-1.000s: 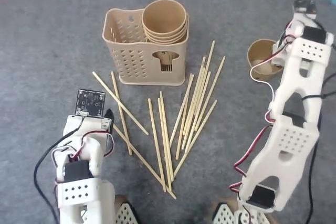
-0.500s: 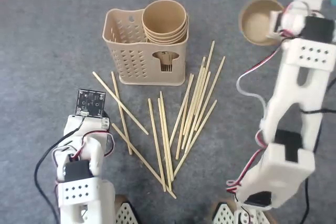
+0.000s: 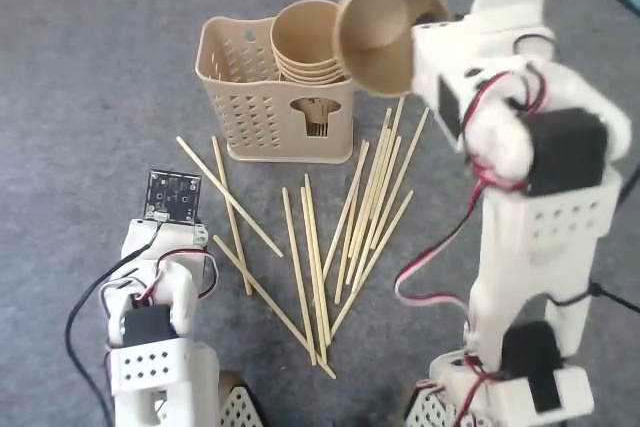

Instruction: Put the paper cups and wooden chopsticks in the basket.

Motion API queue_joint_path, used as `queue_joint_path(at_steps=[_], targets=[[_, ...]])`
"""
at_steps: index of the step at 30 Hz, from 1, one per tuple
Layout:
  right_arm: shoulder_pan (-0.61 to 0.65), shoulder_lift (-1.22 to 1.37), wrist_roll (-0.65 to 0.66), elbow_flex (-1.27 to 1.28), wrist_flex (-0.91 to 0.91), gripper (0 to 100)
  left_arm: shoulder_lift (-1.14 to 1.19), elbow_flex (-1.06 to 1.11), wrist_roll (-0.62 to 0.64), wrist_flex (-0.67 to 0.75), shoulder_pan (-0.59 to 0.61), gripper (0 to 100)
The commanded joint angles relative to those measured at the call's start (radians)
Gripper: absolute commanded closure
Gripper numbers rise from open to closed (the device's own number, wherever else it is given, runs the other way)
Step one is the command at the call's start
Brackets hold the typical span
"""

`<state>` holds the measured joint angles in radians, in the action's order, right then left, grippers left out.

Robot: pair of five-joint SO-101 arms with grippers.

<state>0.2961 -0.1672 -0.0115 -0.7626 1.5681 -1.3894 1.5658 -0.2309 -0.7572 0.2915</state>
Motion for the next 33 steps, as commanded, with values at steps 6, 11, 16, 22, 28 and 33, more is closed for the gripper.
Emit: queue_joint_path(at_steps=[6,11,16,22,28,33], targets=[[0.12,0.051,-0.003,-0.02,-0.153,99.1,-0.026,-0.005,-0.006,0.025,0.006,96],[0.12,0.188,-0.003,-0.02,-0.246,99.1,-0.026,-0.005,-0.006,0.025,0.006,96],[0.108,0.278,-0.002,-0.02,-0.245,99.1,-0.026,-0.005,-0.006,0.025,0.006,96],[0.091,0.318,0.003,-0.02,-0.234,99.0,-0.026,-0.007,-0.006,0.026,0.005,96],[0.093,0.328,0.055,-0.02,-0.228,97.6,-0.021,-0.005,-0.006,0.043,0.005,96],[0.097,0.321,0.054,-0.021,-0.225,81.2,-0.02,-0.005,-0.006,0.044,0.005,96]])
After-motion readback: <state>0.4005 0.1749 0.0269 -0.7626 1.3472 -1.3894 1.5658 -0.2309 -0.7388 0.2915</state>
